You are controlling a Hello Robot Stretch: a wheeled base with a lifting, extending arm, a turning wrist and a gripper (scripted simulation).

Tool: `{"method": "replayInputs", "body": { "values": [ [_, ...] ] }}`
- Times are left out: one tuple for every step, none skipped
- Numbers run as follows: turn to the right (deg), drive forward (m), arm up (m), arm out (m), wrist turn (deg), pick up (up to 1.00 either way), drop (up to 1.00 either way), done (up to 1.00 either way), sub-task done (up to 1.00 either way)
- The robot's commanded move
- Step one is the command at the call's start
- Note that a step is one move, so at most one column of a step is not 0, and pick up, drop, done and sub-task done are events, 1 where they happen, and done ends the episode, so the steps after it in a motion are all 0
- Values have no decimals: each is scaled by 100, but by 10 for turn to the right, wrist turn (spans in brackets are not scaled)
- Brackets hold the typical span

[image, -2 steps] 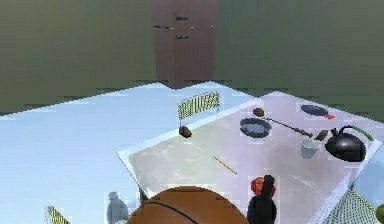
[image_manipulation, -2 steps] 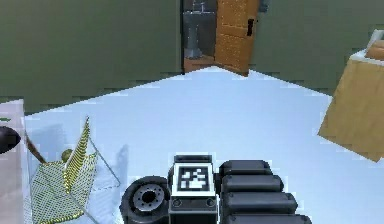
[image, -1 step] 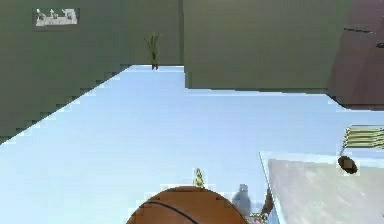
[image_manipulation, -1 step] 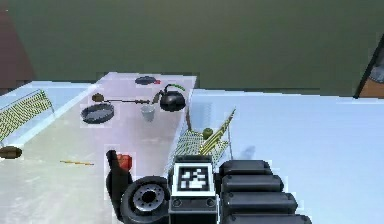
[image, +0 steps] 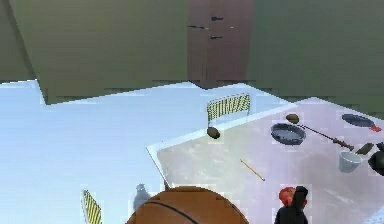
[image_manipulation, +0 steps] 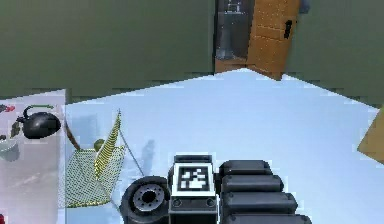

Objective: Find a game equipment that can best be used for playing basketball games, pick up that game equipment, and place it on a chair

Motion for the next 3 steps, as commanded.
{"method": "replayInputs", "body": {
  "values": [
    [-300, 0, 0, 0, 0, 0, 0, 0, 0],
    [-30, 0, 0, 0, 0, 0, 0, 0, 0],
    [-330, 0, 0, 0, 0, 0, 0, 0, 0]
  ]
}}
